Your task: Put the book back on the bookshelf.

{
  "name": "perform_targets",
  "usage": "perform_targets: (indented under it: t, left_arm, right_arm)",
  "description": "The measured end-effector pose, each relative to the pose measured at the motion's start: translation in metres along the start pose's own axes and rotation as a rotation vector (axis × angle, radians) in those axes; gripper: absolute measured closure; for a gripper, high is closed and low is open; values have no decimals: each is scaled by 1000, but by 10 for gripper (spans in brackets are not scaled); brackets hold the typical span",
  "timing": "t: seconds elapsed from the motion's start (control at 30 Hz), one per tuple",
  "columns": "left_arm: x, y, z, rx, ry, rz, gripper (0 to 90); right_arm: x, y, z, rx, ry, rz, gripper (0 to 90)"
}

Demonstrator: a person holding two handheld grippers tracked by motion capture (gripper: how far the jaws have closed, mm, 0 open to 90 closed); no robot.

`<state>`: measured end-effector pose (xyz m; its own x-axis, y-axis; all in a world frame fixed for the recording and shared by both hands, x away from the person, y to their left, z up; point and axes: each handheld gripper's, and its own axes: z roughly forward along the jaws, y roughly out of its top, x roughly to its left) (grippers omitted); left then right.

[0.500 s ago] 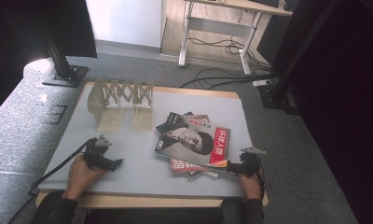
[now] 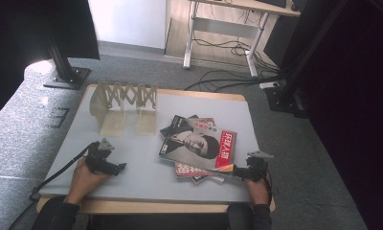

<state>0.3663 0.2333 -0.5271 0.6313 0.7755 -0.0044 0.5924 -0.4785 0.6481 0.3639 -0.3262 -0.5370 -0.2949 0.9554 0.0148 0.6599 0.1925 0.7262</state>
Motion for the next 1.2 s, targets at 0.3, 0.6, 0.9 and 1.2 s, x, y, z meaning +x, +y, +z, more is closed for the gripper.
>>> perform_targets:
  t: [0.3,0.6,0.9,1.2]
  left_arm:
    - [1,1,0,1,-5,3,0]
    - [1,10,-7,-35,-79,-53,0]
    - [-11,23,-1,-12,-127,11,0]
    - [-20,47,2,-17,-171,51,0]
  right_arm:
    - [-3,-1,-2,-7,11,-4,63]
    - [-6,2,-11,-49,25,3,83]
    - [-9,6,-15,-47,45,-5,23]
    - [-4,20,-26,-85,79,-10,0]
